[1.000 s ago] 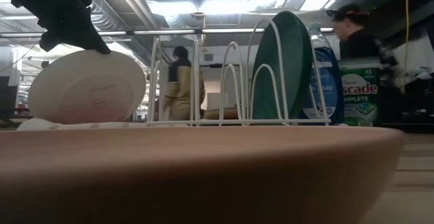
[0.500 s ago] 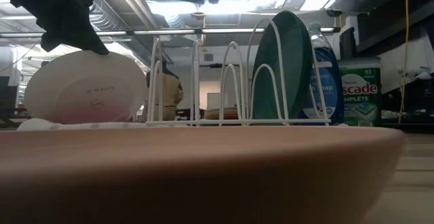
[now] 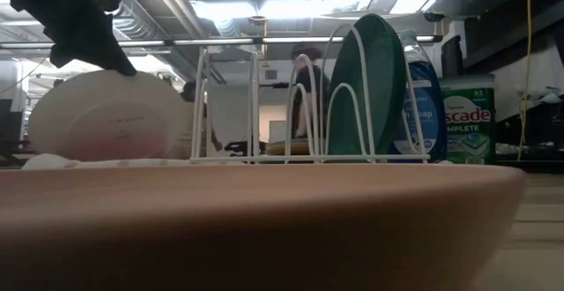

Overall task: Sort dishes
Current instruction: Put the blue plate in the dish rack

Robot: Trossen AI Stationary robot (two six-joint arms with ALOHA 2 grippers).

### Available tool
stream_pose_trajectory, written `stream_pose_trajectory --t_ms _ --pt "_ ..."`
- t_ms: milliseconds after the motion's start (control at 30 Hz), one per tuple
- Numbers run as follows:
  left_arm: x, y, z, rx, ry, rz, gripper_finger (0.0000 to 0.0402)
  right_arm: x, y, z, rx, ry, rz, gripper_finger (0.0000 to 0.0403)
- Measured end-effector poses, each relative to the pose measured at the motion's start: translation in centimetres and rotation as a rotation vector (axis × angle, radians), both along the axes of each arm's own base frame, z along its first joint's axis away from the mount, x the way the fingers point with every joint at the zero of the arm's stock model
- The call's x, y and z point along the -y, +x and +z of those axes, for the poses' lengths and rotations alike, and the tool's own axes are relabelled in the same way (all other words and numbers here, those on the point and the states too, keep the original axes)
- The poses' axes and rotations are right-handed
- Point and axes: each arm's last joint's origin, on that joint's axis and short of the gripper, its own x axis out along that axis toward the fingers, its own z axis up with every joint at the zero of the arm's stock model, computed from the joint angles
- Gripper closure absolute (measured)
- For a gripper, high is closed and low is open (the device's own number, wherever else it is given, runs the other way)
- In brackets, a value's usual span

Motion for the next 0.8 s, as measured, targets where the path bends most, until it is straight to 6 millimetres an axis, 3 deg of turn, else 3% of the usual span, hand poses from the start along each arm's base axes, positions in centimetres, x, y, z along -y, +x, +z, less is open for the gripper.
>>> stream_pose_trajectory --t_ms 200,433,600,800 --pt "0.0 0.0 -0.4 -0.071 0.038 -0.031 0.0402 -2.2 -0.7 -1.4 -0.150 -0.005 0.033 0.0217" --pt "1.0 1.4 -1.8 -0.234 0.025 -0.192 0.0401 -4.0 -1.9 -3.0 -0.326 -0.053 -0.015 0.0217" --pt "2.2 3.1 -2.9 -0.304 0.058 -0.341 0.0401 -4.6 -2.3 -3.4 -0.378 -0.008 -0.038 0.0217" --pt "3.3 4.0 -3.2 -0.270 0.084 -0.422 0.0401 -4.4 -2.3 -3.6 -0.405 0.058 -0.071 0.0217"
